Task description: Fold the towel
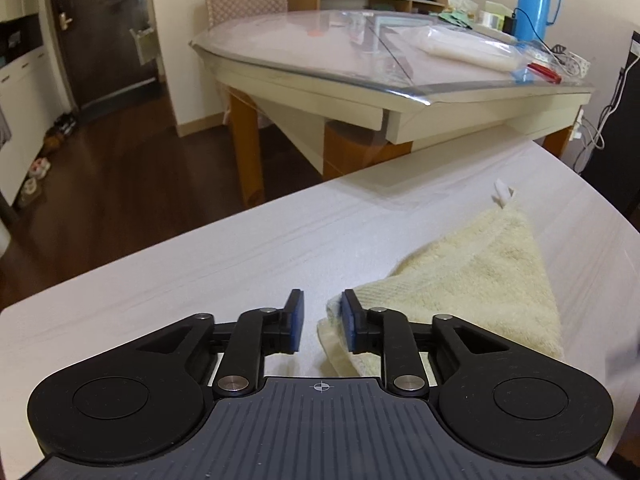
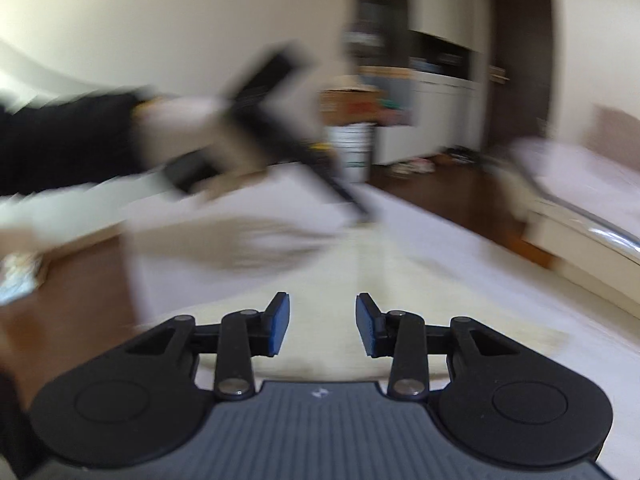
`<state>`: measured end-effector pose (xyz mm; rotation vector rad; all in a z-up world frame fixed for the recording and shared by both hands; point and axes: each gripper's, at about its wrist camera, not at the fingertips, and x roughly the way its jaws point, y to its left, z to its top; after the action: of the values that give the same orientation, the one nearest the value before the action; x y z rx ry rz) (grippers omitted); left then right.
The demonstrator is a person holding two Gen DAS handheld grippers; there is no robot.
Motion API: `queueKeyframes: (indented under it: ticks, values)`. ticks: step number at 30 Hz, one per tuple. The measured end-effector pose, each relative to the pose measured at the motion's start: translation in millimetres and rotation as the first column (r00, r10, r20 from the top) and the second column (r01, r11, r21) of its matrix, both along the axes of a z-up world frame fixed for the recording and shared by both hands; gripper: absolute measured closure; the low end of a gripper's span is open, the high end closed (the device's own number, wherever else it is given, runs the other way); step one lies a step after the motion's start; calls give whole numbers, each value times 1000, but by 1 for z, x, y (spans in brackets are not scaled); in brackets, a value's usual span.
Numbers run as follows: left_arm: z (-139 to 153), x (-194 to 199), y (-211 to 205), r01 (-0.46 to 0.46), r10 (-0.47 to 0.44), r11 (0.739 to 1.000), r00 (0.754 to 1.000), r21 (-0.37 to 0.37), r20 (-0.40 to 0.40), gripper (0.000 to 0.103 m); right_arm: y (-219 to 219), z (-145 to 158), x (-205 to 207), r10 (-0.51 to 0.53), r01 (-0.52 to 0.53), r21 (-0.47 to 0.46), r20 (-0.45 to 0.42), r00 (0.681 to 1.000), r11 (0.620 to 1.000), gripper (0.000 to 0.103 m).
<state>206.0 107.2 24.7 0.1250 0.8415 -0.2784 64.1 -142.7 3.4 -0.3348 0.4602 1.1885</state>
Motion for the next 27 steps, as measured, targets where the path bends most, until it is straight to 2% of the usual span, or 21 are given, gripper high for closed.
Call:
queueKeyframes:
  ticks: [4, 7, 12, 16, 18, 20, 27]
  values:
    - [5, -11, 4, 1, -1, 1000, 1000, 6, 9, 72, 33, -14, -52, 125, -111, -110, 123, 984, 988, 58]
    - [6, -19, 10, -3, 3, 1000, 1000, -13, 16, 70, 55, -29, -81, 200, -153, -212, 222, 954, 965, 58]
    - [4, -29, 14, -1, 1, 1000, 1000, -18, 30, 68, 80, -44, -98, 244, -135, -329, 320, 915, 935, 61]
    - [-1, -33, 16, 13, -13, 1000, 999, -8, 30, 66, 88, -50, -104, 267, -132, -374, 337, 903, 918, 68]
    - [-4, -37, 18, 24, -23, 1000, 999, -7, 25, 65, 90, -54, -108, 278, -129, -390, 354, 893, 912, 81]
    - [-7, -42, 19, 36, -36, 999, 999, -10, 27, 65, 86, -53, -110, 272, -132, -377, 348, 897, 917, 85]
    - [-14, -53, 13, 129, -129, 992, 992, 1, 11, 64, 70, -29, -126, 309, -226, -312, 251, 917, 923, 85]
